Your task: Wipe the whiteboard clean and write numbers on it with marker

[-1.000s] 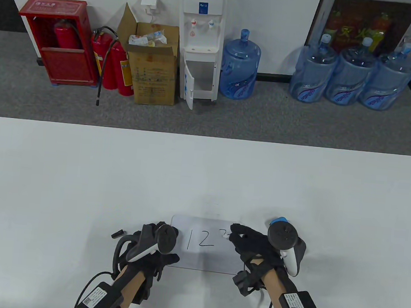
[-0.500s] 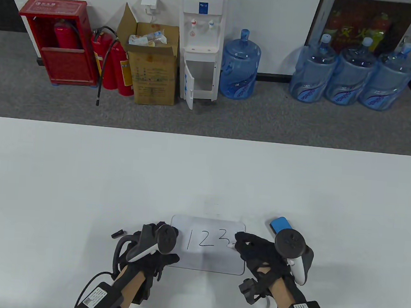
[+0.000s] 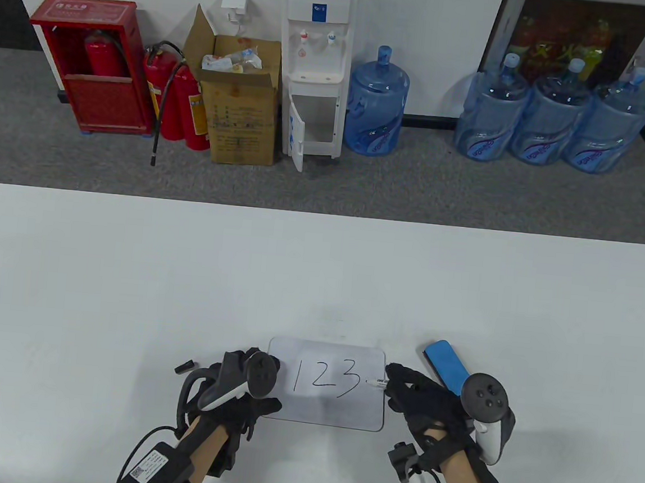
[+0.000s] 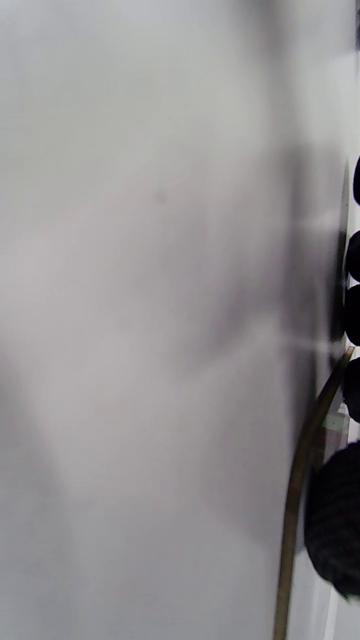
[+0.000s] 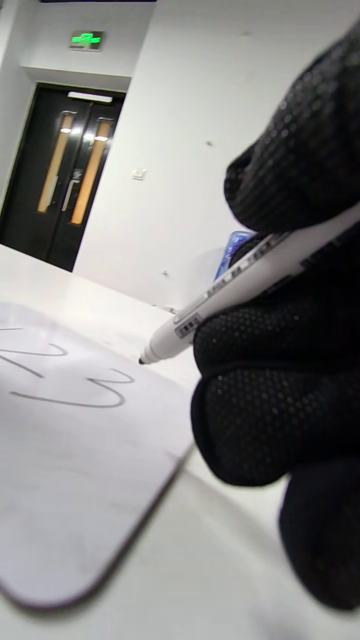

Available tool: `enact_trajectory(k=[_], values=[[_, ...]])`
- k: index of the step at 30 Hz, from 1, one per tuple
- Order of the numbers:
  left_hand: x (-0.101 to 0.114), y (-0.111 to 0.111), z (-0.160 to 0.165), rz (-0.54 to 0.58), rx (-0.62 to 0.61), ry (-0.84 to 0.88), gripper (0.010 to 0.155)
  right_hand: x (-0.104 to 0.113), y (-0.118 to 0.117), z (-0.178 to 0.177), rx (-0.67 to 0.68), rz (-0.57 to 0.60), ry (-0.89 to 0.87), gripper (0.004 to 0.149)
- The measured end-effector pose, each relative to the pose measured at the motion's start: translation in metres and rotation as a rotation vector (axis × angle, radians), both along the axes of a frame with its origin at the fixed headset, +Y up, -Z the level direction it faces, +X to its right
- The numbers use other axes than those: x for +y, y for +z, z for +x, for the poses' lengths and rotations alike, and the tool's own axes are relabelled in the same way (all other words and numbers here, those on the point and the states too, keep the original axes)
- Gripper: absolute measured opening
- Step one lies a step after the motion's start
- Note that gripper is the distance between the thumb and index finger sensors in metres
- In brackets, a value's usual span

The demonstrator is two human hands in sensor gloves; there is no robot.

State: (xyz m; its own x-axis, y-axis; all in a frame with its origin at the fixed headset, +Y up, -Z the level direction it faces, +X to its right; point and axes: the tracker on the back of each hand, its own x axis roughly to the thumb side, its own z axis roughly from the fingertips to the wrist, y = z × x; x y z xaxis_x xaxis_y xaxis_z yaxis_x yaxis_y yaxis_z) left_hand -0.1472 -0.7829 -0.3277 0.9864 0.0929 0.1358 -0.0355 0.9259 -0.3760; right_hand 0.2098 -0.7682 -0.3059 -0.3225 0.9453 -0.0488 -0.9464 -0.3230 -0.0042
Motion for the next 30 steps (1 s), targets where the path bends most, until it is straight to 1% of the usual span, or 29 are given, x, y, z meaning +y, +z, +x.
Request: enact_trajectory(k=[3,8,11,13,16,18,20,23,25,30], values=[[0.0,0.0,0.001,0.004,-0.004,-0.01,0.076,-0.001,0.001,0.013,-0.014,0.003,0.014,0.051],[0.004,-0.001,0.002,0.013,-0.011,-0.025,0.076,0.001,-0.001,0.024,-0.031,0.021,-0.023,0.051],[0.02,-0.004,-0.003,0.103,-0.035,-0.069,0.076,0.0,-0.001,0.026,-0.022,0.019,-0.023,0.052],[0.041,-0.007,-0.013,0.175,0.01,-0.047,0.075,0.001,0.0,0.027,-0.015,0.023,-0.028,0.052],[0.062,-0.013,-0.03,0.192,0.069,-0.081,0.073,0.002,-0.001,0.028,-0.018,0.025,-0.044,0.052],[0.069,-0.017,-0.043,0.2,0.111,-0.144,0.071,0.001,-0.001,0.029,-0.02,0.021,-0.045,0.052],[0.067,-0.021,-0.056,0.186,0.149,-0.211,0.068,0.002,-0.001,0.029,-0.02,0.02,-0.043,0.052],[0.052,-0.025,-0.075,0.115,0.204,-0.304,0.065,0.002,0.0,0.029,-0.016,0.025,-0.042,0.052],[0.044,-0.026,-0.083,0.093,0.229,-0.351,0.063,0.003,0.0,0.028,-0.013,0.028,-0.039,0.052],[0.027,-0.028,-0.095,0.052,0.26,-0.373,0.057,0.0,-0.001,0.027,-0.003,0.024,-0.019,0.052]])
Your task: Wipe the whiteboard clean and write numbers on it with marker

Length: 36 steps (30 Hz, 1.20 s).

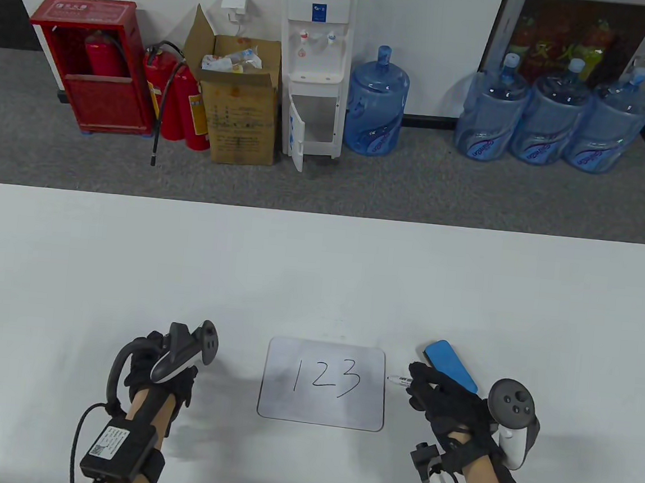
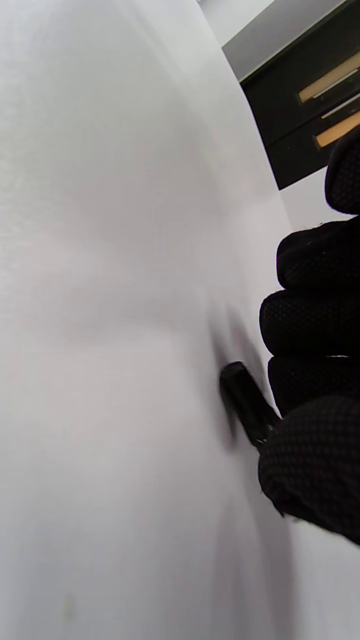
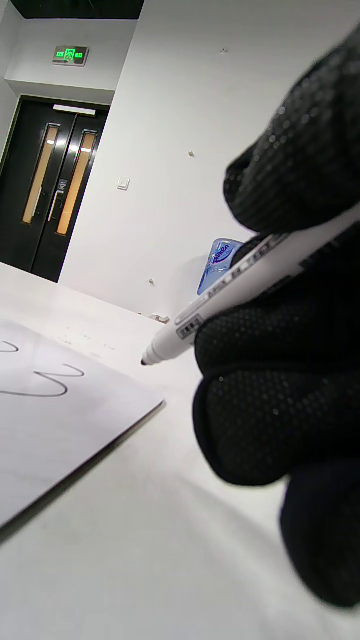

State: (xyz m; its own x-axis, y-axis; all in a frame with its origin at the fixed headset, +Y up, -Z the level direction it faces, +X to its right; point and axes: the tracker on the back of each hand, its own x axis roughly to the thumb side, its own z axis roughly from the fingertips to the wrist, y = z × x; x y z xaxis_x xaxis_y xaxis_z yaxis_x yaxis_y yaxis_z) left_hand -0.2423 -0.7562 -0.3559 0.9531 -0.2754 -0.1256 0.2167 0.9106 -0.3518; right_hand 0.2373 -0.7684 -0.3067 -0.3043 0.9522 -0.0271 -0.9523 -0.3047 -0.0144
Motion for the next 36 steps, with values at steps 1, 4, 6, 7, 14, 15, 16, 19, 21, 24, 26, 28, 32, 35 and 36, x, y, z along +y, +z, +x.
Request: enact_trajectory(k=[1,4,6,7,14,15,16,19,21,24,26,28,32,35,36], values=[[-0.003,-0.001,-0.001,-0.004,0.005,0.001,0.055,0.0,0.0,0.0,0.001,-0.001,0.002,0.052],[-0.008,-0.001,-0.003,0.029,0.006,0.008,0.053,0.0,0.001,0.0,0.002,-0.001,0.001,0.052],[-0.009,-0.002,-0.004,0.05,0.005,0.02,0.05,0.0,0.001,0.0,0.001,-0.001,-0.001,0.052],[-0.01,-0.002,-0.004,0.057,0.006,0.026,0.049,0.0,0.001,0.0,0.0,-0.002,-0.001,0.052],[-0.016,-0.003,-0.006,0.04,0.02,0.071,0.049,-0.001,0.001,-0.001,0.005,-0.011,-0.009,0.052],[-0.016,-0.003,-0.006,0.037,0.014,0.067,0.05,-0.001,0.001,-0.001,0.007,-0.011,-0.008,0.052],[-0.015,-0.003,-0.008,0.037,0.011,0.067,0.05,-0.001,0.001,-0.001,0.008,-0.011,-0.008,0.052],[-0.008,-0.003,-0.014,0.037,0.038,0.171,0.05,-0.002,0.0,-0.002,0.023,-0.013,-0.013,0.053],[0.001,-0.003,-0.012,0.096,0.033,0.241,0.05,-0.002,0.0,-0.003,0.028,-0.013,-0.026,0.053],[0.02,-0.001,0.0,0.17,-0.018,0.334,0.049,-0.002,-0.001,-0.004,0.037,-0.012,-0.069,0.053],[0.034,0.003,0.014,0.224,-0.066,0.407,0.049,-0.002,-0.002,-0.004,0.044,-0.013,-0.123,0.054],[0.047,0.009,0.031,0.272,-0.128,0.51,0.05,-0.002,-0.003,-0.005,0.048,-0.017,-0.189,0.054],[0.067,0.023,0.071,0.328,-0.219,0.742,0.049,-0.002,-0.004,-0.011,0.064,-0.031,-0.355,0.055],[0.069,0.034,0.099,0.361,-0.286,0.866,0.048,-0.002,-0.004,-0.019,0.084,-0.047,-0.452,0.055],[0.068,0.037,0.107,0.362,-0.298,0.905,0.048,-0.002,-0.004,-0.021,0.093,-0.049,-0.465,0.056]])
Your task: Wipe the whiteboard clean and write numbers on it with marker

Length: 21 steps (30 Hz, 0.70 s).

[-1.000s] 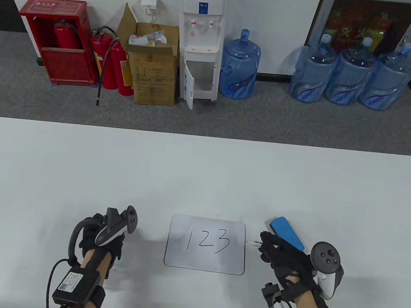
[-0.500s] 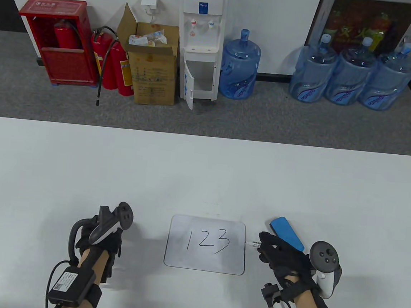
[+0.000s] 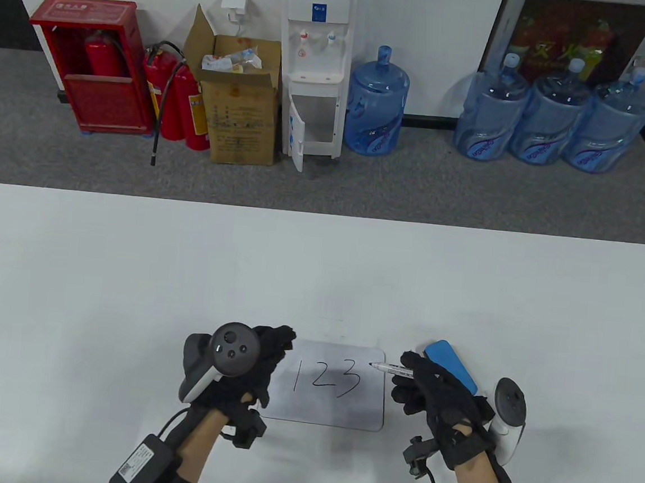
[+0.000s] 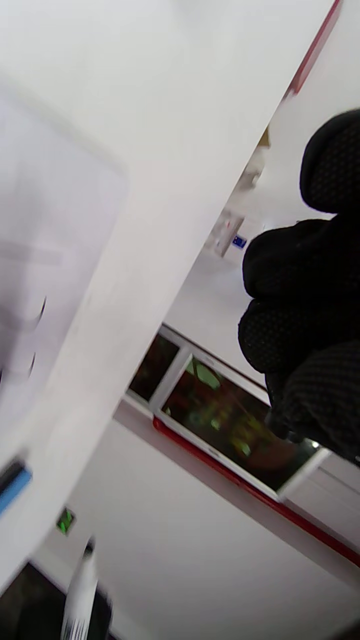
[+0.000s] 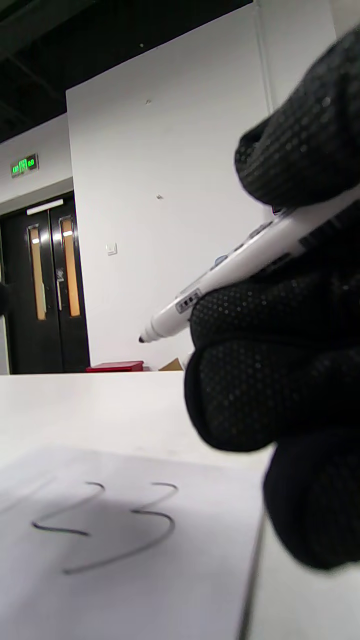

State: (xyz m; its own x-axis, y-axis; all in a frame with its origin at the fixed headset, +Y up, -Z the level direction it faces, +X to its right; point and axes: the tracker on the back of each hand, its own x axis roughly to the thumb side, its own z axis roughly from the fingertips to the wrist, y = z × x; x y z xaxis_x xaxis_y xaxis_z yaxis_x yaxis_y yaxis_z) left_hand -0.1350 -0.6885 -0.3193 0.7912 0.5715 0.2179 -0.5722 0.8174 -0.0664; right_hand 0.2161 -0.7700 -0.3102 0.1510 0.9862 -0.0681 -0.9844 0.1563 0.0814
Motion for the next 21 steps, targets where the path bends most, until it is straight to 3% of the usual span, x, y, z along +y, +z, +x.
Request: enact_trajectory(k=[8,21], values=[[-0.029,0.007,0.025,-0.039,-0.146,0.171,0.047,-0.001,0.002,-0.025,0.088,0.001,-0.019,0.056],[-0.034,0.01,0.034,-0.021,-0.16,0.144,0.048,-0.002,0.003,-0.039,0.159,0.004,-0.037,0.056]])
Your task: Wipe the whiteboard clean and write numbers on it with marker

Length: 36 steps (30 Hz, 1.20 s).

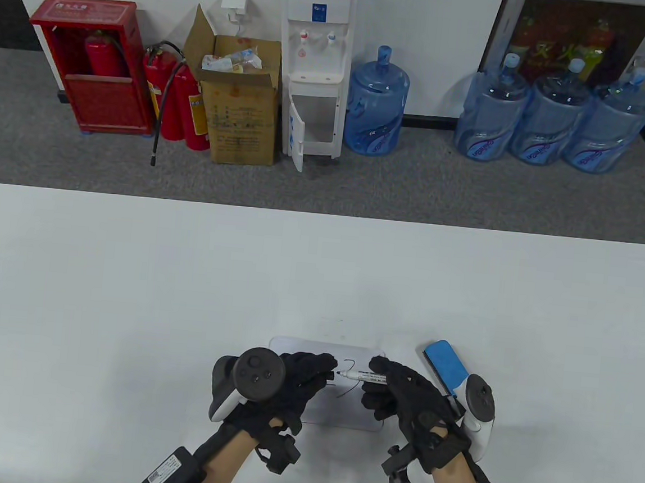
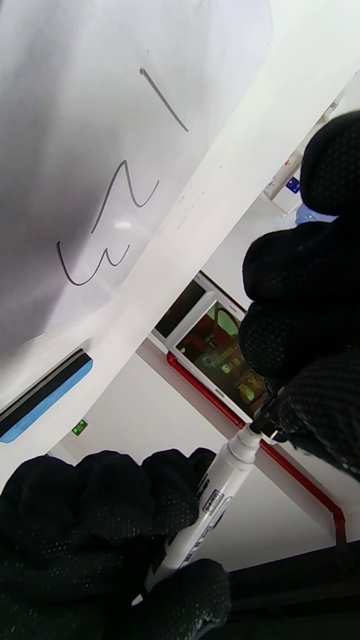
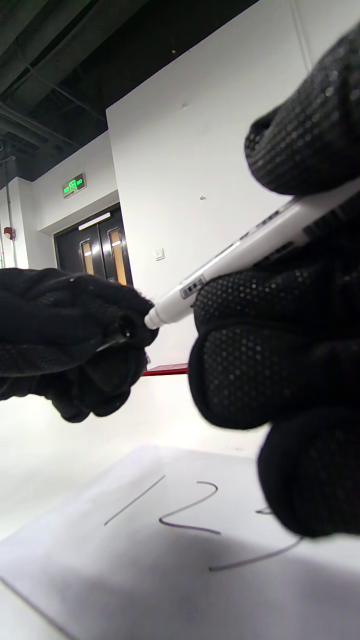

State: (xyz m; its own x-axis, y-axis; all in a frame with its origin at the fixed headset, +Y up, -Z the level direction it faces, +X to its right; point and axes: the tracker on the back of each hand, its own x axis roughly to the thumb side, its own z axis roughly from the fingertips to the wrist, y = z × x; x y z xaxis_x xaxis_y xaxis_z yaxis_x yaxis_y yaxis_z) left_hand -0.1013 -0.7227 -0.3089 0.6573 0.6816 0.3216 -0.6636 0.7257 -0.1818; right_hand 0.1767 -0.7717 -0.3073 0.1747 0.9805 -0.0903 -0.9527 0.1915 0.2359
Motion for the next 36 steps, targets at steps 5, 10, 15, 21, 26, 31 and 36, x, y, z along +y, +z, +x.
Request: enact_trajectory(k=[5,10,15,21,26,31,36], values=[[-0.001,0.001,0.003,0.008,-0.005,-0.014,0.048,-0.001,0.0,-0.002,0.013,-0.003,0.007,0.056],[-0.003,0.002,0.005,-0.003,-0.02,-0.005,0.047,-0.003,0.0,-0.005,0.036,-0.006,0.014,0.056],[-0.002,0.003,0.008,0.004,-0.025,0.005,0.047,-0.003,0.001,-0.008,0.051,-0.009,0.011,0.056],[-0.002,0.003,0.009,-0.02,-0.054,0.043,0.046,-0.002,0.001,-0.01,0.084,-0.017,-0.005,0.055],[-0.001,0.003,0.008,-0.038,-0.07,0.089,0.045,0.0,0.001,-0.013,0.107,-0.005,-0.016,0.053],[0.003,0.003,0.006,-0.057,-0.099,0.119,0.045,0.008,0.001,-0.018,0.116,0.052,-0.001,0.051],[0.001,0.003,0.006,-0.066,-0.104,0.124,0.044,0.006,0.0,-0.017,0.125,0.035,0.003,0.051]])
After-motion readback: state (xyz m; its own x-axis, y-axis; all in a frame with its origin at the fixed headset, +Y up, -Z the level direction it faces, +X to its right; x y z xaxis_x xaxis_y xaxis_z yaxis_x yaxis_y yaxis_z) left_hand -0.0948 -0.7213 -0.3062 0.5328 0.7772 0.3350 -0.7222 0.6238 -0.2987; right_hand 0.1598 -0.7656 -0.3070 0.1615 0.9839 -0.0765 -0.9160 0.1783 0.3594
